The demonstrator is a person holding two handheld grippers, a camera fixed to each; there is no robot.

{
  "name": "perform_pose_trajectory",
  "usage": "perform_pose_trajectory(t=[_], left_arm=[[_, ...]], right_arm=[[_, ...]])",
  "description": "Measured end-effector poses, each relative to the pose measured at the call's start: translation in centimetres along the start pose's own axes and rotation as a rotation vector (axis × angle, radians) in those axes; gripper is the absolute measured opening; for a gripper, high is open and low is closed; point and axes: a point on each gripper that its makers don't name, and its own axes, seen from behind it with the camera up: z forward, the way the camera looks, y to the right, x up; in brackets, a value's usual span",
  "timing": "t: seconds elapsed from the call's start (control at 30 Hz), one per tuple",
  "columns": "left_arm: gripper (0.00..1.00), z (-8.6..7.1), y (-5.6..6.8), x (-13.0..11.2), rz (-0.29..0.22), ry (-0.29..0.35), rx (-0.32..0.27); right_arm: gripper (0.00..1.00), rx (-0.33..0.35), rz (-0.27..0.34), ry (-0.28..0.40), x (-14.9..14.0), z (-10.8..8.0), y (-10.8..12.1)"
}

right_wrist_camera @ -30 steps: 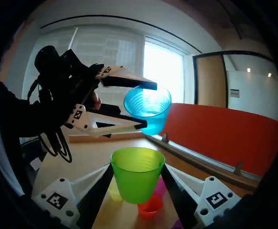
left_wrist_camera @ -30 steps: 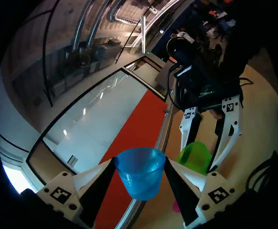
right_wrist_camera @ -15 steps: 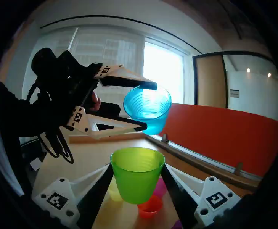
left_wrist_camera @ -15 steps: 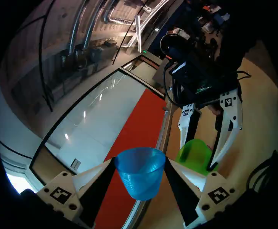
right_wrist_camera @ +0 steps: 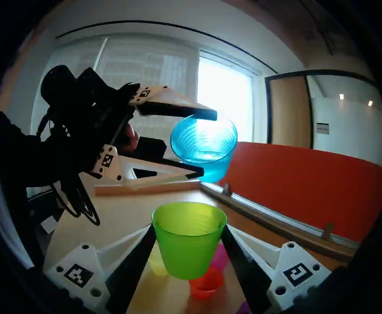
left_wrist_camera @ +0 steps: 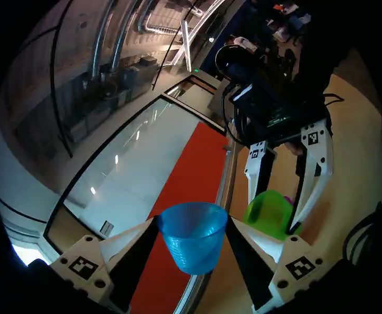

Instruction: Pour water

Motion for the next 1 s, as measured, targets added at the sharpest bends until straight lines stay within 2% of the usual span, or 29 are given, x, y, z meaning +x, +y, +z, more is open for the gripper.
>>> perform_pose_trajectory(t=[0.2, 1.0], left_arm=[[0.89, 0.09, 0.38, 0.05, 0.033, -0.005, -0.009], [0.89, 0.32, 0.40, 0.36, 0.090, -0.003, 0.000]], right_arm=[[0.90, -0.002, -0.001, -0.002, -0.05, -0.03, 0.06], [0.90, 0.000, -0.001, -0.001, -0.01, 0.03, -0.06]])
